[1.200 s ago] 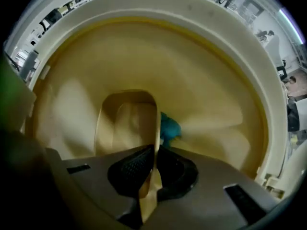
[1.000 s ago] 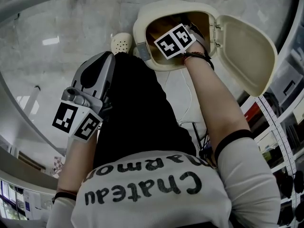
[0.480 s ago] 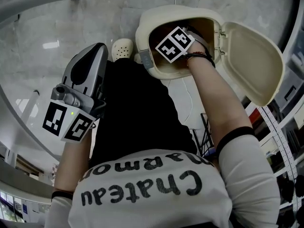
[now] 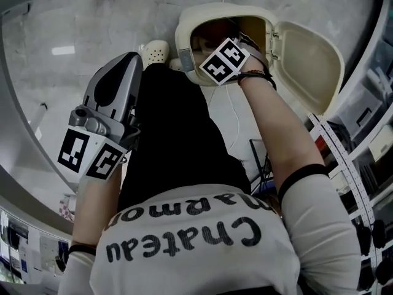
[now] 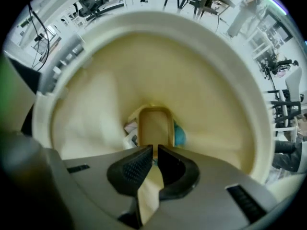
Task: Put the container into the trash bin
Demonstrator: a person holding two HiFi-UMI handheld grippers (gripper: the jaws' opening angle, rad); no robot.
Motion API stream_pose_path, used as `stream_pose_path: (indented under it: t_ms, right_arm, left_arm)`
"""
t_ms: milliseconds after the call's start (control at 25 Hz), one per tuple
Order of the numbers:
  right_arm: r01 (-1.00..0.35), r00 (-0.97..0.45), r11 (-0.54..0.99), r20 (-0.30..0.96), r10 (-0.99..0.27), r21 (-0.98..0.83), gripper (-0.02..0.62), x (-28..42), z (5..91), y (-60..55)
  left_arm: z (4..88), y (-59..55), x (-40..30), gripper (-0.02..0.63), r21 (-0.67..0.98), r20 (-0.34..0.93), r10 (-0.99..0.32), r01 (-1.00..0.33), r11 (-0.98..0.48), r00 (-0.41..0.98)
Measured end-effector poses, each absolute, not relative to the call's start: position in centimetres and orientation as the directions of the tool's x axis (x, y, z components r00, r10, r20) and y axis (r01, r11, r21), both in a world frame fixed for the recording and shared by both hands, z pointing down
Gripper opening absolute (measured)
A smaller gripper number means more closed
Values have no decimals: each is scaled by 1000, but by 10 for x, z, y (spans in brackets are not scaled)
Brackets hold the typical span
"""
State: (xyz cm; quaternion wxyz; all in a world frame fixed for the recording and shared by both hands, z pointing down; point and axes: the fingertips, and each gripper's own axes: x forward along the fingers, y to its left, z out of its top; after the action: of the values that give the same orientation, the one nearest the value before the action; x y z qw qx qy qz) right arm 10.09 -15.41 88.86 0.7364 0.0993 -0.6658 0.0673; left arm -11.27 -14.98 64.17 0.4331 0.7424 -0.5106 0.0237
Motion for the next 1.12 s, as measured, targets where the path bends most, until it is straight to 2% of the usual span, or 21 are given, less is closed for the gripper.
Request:
stream_pose_path:
  t_ms: [120, 240, 400, 520, 840, 1120]
  right_arm:
    - [-288, 76, 956, 997, -32, 52, 37, 96, 851, -148]
    - [-480, 13, 877, 1000, 3, 3, 37, 94, 809, -139]
    - [-751, -119, 654, 993, 6, -94, 37, 94, 748, -138]
    - [-860, -207, 487, 977, -60, -152, 37, 99, 701, -150]
    - [-888, -382, 374, 882, -276, -267, 35, 104, 540, -174]
    - [-857, -514, 303, 680, -522, -416, 35, 106, 401, -228]
  left_arm:
    - [608, -146, -110, 24, 621, 462, -749, -776, -110, 476]
    - [568, -145, -107, 23, 611, 439, -765, -781, -131, 471]
    - [505, -152, -107, 23, 570, 389, -803, -803, -176, 452]
    - [461, -166, -106, 23, 523, 330, -836, -822, -225, 439]
    - [320, -194, -82, 24, 456, 167, -892, -835, -308, 420]
    - [223, -208, -61, 23, 392, 25, -901, -834, -389, 432]
